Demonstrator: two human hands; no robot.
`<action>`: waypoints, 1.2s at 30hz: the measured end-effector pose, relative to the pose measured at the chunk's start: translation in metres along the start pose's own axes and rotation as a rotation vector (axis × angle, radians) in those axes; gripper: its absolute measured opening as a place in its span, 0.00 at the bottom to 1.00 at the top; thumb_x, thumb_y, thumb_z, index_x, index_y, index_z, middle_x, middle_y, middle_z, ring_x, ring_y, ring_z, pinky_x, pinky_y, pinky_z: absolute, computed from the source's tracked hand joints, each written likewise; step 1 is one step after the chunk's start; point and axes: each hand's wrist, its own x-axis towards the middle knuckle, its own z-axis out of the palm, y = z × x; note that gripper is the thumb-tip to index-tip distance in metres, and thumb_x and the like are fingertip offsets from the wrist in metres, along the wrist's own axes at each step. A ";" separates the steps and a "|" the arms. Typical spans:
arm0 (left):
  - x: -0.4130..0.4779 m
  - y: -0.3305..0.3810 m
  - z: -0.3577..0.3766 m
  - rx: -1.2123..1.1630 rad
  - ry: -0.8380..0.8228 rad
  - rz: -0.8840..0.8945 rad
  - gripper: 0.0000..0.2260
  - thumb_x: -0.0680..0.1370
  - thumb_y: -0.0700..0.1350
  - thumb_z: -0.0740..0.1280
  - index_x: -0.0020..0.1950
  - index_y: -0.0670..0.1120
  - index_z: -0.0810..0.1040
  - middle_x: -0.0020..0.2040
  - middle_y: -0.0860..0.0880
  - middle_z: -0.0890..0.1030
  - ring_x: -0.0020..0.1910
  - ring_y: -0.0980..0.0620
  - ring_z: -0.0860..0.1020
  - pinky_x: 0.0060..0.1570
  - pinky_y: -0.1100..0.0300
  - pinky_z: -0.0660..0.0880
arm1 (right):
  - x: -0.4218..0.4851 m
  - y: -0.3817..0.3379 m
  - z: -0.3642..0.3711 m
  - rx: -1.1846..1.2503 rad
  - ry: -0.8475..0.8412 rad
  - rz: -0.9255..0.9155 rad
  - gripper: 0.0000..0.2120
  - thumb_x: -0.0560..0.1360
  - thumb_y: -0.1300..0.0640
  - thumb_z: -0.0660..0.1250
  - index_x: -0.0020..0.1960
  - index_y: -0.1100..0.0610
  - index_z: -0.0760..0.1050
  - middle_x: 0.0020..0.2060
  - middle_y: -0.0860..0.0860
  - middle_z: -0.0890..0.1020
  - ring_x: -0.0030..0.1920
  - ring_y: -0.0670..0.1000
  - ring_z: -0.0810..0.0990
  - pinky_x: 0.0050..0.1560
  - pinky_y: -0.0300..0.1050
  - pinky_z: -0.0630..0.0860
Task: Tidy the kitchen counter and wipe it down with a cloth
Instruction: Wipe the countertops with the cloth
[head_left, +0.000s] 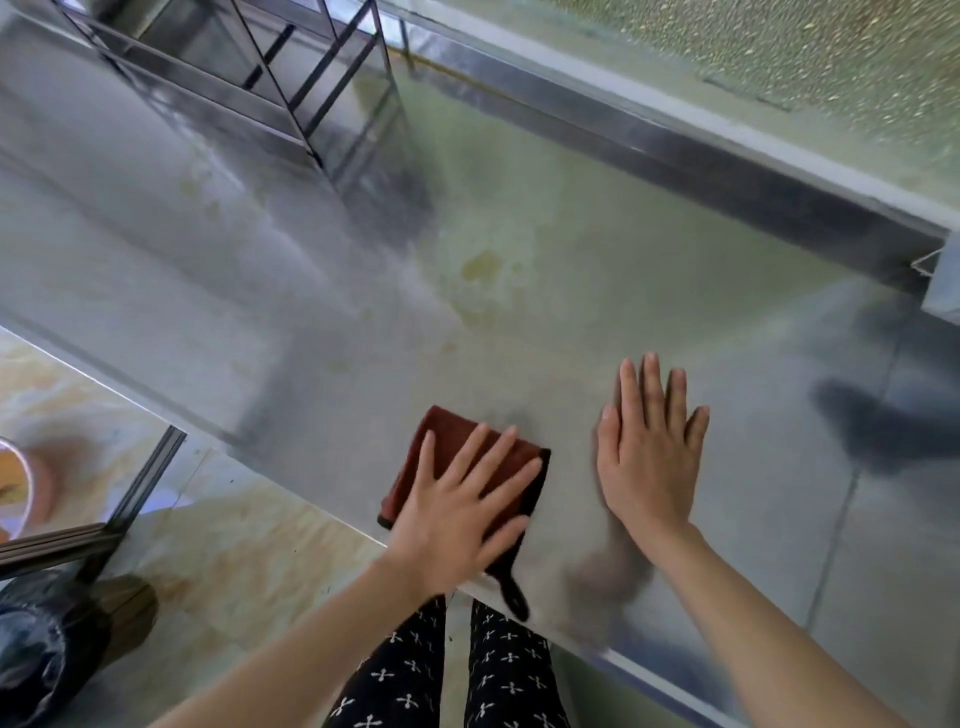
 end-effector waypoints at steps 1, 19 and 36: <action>0.011 -0.015 -0.005 0.018 0.001 0.033 0.23 0.79 0.61 0.45 0.73 0.59 0.58 0.74 0.50 0.62 0.73 0.46 0.60 0.65 0.33 0.57 | 0.000 0.000 0.000 -0.007 0.004 0.002 0.26 0.80 0.46 0.42 0.76 0.52 0.51 0.76 0.51 0.52 0.76 0.56 0.48 0.72 0.61 0.47; 0.124 -0.115 -0.034 0.019 0.104 -0.026 0.24 0.78 0.57 0.49 0.75 0.57 0.55 0.76 0.46 0.56 0.74 0.42 0.56 0.66 0.32 0.56 | 0.001 -0.002 0.003 -0.038 0.033 0.031 0.25 0.79 0.48 0.45 0.75 0.53 0.56 0.75 0.50 0.55 0.75 0.56 0.53 0.71 0.61 0.53; 0.197 -0.119 -0.057 -0.040 0.059 -0.168 0.28 0.78 0.59 0.50 0.76 0.51 0.54 0.77 0.50 0.53 0.76 0.46 0.49 0.70 0.39 0.45 | 0.110 -0.050 -0.041 0.150 0.132 0.112 0.23 0.81 0.50 0.46 0.76 0.51 0.54 0.77 0.50 0.52 0.76 0.55 0.47 0.73 0.56 0.45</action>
